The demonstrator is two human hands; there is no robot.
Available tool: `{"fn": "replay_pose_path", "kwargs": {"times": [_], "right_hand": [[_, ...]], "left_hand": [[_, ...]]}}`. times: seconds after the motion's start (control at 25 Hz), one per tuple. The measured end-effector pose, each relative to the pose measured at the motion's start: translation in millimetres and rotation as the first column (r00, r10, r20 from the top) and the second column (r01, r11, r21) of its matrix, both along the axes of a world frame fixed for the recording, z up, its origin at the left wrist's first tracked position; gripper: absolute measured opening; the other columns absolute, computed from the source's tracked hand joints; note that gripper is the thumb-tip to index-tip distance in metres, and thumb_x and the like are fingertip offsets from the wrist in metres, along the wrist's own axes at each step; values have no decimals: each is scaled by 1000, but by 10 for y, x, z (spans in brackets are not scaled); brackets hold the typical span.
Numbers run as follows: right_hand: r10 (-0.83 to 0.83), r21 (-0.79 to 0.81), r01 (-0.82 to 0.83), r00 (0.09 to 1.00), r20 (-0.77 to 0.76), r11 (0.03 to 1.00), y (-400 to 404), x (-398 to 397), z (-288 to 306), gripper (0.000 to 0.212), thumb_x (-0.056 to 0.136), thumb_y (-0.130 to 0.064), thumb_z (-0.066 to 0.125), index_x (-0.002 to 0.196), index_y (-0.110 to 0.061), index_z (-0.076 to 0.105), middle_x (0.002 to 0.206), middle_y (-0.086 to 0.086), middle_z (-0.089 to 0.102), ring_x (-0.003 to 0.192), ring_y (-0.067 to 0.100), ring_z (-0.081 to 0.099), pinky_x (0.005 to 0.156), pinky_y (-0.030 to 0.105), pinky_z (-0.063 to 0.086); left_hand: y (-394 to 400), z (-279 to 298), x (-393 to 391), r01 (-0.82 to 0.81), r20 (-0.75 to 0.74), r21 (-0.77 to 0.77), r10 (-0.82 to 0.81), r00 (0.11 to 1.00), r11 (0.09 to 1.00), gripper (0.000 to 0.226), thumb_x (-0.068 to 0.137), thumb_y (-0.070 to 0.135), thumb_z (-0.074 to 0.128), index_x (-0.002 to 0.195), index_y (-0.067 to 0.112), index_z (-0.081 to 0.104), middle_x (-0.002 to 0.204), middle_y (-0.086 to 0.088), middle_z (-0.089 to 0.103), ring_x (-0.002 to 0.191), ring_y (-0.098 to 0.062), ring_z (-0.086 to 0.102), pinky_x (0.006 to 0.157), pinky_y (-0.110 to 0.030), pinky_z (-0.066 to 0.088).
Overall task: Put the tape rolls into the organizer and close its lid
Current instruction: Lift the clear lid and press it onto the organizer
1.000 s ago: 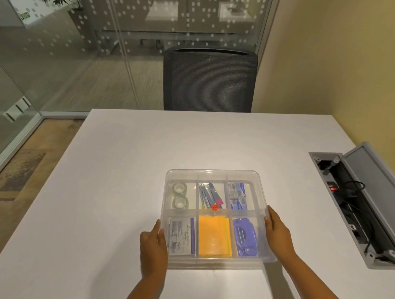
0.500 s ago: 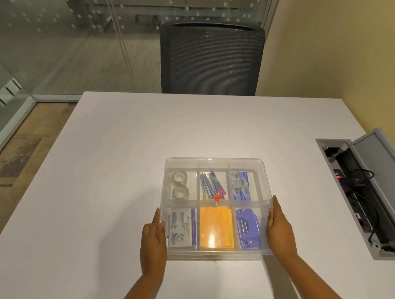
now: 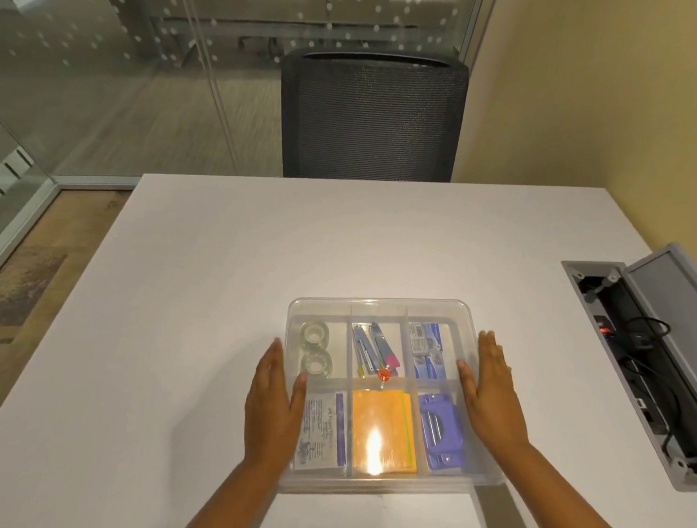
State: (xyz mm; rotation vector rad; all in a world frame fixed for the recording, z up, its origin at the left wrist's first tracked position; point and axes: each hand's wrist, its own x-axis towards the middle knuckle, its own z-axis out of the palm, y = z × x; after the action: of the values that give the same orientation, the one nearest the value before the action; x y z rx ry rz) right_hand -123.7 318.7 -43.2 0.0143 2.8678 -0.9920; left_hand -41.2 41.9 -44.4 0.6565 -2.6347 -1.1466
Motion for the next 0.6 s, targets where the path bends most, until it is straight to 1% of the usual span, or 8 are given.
{"fn": "replay_pose_path", "kwargs": {"times": [0.12,0.24,0.28,0.36,0.4,0.48,0.56,0.6], "right_hand": [[128,112,-126,992,-13,986,-197,-383,24,66,96,-44,32,149,-20,3,160,0,3,148,19,1,120,37,4],[205,303,-197,979,8,932,-300,-668,-17,65,97,-47,28,149,-15,6,160,5,3,148,22,0,121,40,3],[220,357,-212,975,19,910,-311,-706,-35,68,95,-53,22,149,-15,6,160,5,2,148,23,-1,121,40,3],[247,436,-226,969,9,871,-312,-712,-76,86,82,-68,-5,149,-14,4,160,5,2,148,23,-1,120,39,1],[254,452,-227,967,0,863,-305,-703,-104,98,73,-71,-19,149,-15,3,160,5,2,148,23,-1,119,37,0],[253,463,-217,967,-16,860,-306,-696,-142,107,64,-72,-30,149,-15,1,160,4,1,148,22,-1,118,34,-3],[247,465,-209,969,-20,860,-316,-691,-156,102,68,-71,-27,149,-16,0,160,3,0,148,21,-2,116,32,-6],[242,460,-205,970,-21,864,-320,-692,-159,95,73,-69,-21,149,-16,1,160,2,1,148,20,-2,115,31,-6]], "left_hand": [[-54,-29,-438,193,91,-227,-177,980,954,65,93,43,34,145,19,3,156,-4,11,143,-19,9,115,-39,10],[-123,-105,-729,349,239,-391,-272,932,852,71,89,56,15,144,15,-6,156,-3,-5,142,-16,-9,115,-35,-2],[-136,-126,-774,374,263,-413,-284,922,830,77,85,63,3,143,14,-8,154,-1,-10,140,-15,-12,114,-35,-3],[-149,-177,-804,386,276,-433,-288,917,814,89,74,70,-15,143,14,-8,148,2,-16,139,-15,-13,114,-35,-4],[-145,-207,-799,381,274,-437,-283,919,815,90,73,70,-15,143,14,-6,148,3,-15,141,-16,-11,114,-35,-3],[-139,-238,-791,365,258,-431,-275,926,825,87,76,68,-7,144,14,0,151,2,-9,141,-16,-8,114,-34,-1],[-138,-239,-789,365,262,-433,-272,926,825,84,78,65,0,144,14,0,152,1,-7,138,-13,-13,114,-32,-3],[-136,-237,-790,365,268,-441,-268,925,820,81,80,64,2,144,15,-1,152,1,-8,136,-12,-14,113,-31,-4]]}}
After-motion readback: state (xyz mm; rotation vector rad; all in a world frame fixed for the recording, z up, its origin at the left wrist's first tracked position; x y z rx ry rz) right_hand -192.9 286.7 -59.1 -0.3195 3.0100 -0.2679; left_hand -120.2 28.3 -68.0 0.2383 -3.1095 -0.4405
